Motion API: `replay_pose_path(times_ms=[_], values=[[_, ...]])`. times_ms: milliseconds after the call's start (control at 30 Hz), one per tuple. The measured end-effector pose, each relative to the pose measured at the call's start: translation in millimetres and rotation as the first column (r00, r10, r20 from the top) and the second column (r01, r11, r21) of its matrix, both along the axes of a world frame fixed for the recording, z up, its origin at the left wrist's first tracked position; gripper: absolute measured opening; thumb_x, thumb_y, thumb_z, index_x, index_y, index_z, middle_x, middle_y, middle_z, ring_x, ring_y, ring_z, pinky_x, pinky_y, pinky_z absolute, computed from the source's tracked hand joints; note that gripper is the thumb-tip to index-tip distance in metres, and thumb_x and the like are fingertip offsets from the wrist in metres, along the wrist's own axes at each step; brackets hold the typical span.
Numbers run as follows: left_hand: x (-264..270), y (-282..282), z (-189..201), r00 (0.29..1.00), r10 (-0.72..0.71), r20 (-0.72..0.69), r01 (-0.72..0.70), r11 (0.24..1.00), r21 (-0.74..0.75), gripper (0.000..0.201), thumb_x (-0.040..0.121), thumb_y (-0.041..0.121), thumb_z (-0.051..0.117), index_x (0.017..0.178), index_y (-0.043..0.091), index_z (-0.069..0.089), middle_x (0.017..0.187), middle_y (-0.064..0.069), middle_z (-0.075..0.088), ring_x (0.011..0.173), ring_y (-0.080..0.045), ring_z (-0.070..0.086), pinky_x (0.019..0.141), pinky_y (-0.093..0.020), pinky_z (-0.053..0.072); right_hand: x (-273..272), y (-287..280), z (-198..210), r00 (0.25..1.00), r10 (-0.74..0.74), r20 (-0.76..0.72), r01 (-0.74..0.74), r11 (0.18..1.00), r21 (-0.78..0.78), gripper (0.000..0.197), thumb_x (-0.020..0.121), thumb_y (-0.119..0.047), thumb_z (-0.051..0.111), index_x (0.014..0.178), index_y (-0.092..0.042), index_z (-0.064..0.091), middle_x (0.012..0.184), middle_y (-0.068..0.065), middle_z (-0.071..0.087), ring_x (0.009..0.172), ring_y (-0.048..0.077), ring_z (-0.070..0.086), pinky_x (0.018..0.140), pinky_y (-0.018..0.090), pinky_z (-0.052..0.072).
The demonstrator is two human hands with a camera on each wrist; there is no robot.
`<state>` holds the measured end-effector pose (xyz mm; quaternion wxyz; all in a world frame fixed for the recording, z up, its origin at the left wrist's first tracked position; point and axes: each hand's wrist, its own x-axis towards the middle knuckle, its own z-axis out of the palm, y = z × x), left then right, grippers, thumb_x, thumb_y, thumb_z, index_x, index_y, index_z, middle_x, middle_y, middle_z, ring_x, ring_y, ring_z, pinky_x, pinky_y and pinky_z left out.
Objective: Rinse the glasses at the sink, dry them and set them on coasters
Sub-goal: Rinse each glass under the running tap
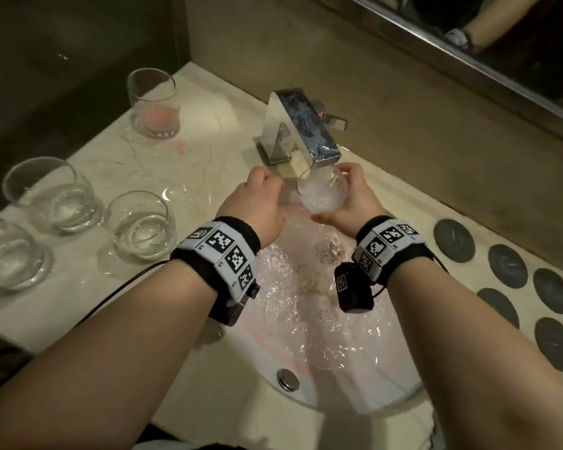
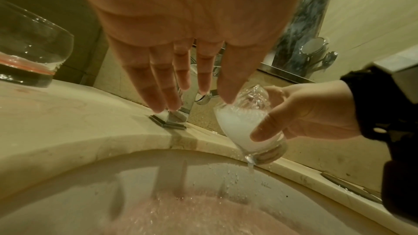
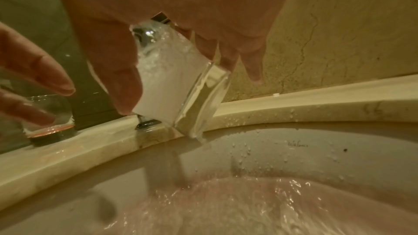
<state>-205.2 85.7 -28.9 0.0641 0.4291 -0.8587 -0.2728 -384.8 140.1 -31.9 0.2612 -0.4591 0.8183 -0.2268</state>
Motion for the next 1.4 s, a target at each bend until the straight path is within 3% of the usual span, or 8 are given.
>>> replay_pose_path(times_ms=[200, 400, 467, 633, 833, 1000, 1167, 1400], values=[[-2, 6, 2, 1.0, -0.007, -0.012, 0.007, 1.0, 0.027, 0.044, 0.092, 0.027, 0.055, 0.13, 0.009, 0.042, 0.136, -0.009, 0.033, 0.108, -0.028, 0.051, 0.094, -0.039, 0.043, -4, 16, 17, 0.95, 0.146, -0.276, -0.109, 0.983, 0.145, 0.083, 0.065, -0.025, 0.081, 0.132, -0.025, 0.033, 0.132, 0.003, 0.045, 0.121, 0.025, 0.045, 0.115, 0.053, 0.013], [-2, 11, 3, 1.0, -0.014, -0.013, 0.014, 1.0, 0.026, 0.041, 0.09, 0.024, 0.057, 0.127, 0.01, 0.044, 0.135, -0.008, 0.032, 0.106, -0.029, 0.052, 0.093, -0.043, 0.044, -6, 26, 16, 0.531, 0.568, -0.628, -0.212, 0.807, 0.551, 0.077, 0.069, -0.029, 0.072, 0.135, -0.028, 0.032, 0.123, 0.006, 0.046, 0.115, 0.027, 0.05, 0.114, 0.057, -0.008], [-1, 12, 3, 1.0, -0.017, -0.017, 0.018, 1.0, 0.022, 0.041, 0.091, 0.023, 0.057, 0.128, 0.01, 0.044, 0.135, -0.007, 0.033, 0.106, -0.029, 0.052, 0.093, -0.042, 0.044, -11, 27, 13, 0.589, 0.527, -0.613, -0.156, 0.818, 0.553, 0.079, 0.069, -0.035, 0.073, 0.135, -0.028, 0.031, 0.125, 0.006, 0.048, 0.115, 0.027, 0.051, 0.116, 0.055, -0.001], [3, 14, 1, 1.0, -0.003, -0.022, 0.003, 1.0, 0.029, 0.042, 0.091, 0.024, 0.057, 0.129, 0.012, 0.044, 0.136, -0.007, 0.033, 0.107, -0.028, 0.052, 0.093, -0.039, 0.043, -11, 21, 6, 0.949, 0.13, -0.286, -0.034, 0.947, 0.318, 0.088, 0.061, -0.035, 0.084, 0.13, -0.029, 0.029, 0.124, 0.003, 0.053, 0.106, 0.028, 0.056, 0.097, 0.047, 0.043], [7, 10, -1, 1.0, 0.015, -0.011, -0.015, 0.999, 0.033, 0.043, 0.091, 0.024, 0.057, 0.13, 0.013, 0.043, 0.137, -0.005, 0.032, 0.107, -0.027, 0.051, 0.092, -0.036, 0.043, 7, -1, -2, 0.989, 0.082, -0.122, -0.061, 0.984, 0.165, 0.093, 0.063, -0.023, 0.086, 0.135, -0.02, 0.028, 0.131, 0.005, 0.048, 0.1, 0.021, 0.056, 0.076, 0.029, 0.047], [10, 9, -1, 1.0, 0.01, -0.011, -0.01, 1.0, 0.021, 0.043, 0.091, 0.024, 0.056, 0.13, 0.013, 0.043, 0.137, -0.005, 0.033, 0.109, -0.026, 0.051, 0.093, -0.034, 0.042, 10, -13, -7, 0.999, -0.034, 0.004, 0.033, 0.998, 0.046, 0.095, 0.06, -0.017, 0.087, 0.133, -0.019, 0.026, 0.129, 0.005, 0.047, 0.106, 0.019, 0.053, 0.09, 0.036, 0.051], [12, 7, -2, 1.0, 0.021, 0.006, -0.022, 0.999, 0.038, 0.042, 0.091, 0.024, 0.056, 0.13, 0.014, 0.044, 0.136, -0.006, 0.036, 0.112, -0.026, 0.05, 0.095, -0.036, 0.042, 7, -11, -7, 0.998, -0.037, 0.045, 0.038, 0.999, -0.021, 0.094, 0.063, -0.013, 0.086, 0.136, -0.017, 0.026, 0.127, 0.002, 0.042, 0.103, 0.014, 0.047, 0.08, 0.022, 0.041], [7, 12, -2, 1.0, 0.001, 0.011, -0.002, 0.999, 0.045, 0.039, 0.092, 0.022, 0.054, 0.129, 0.013, 0.044, 0.135, -0.007, 0.039, 0.111, -0.024, 0.052, 0.092, -0.033, 0.044, -7, 12, 8, 0.98, 0.09, -0.18, -0.064, 0.987, 0.146, 0.092, 0.062, -0.03, 0.085, 0.135, -0.032, 0.03, 0.133, 0.001, 0.047, 0.112, 0.026, 0.052, 0.096, 0.044, 0.046]])
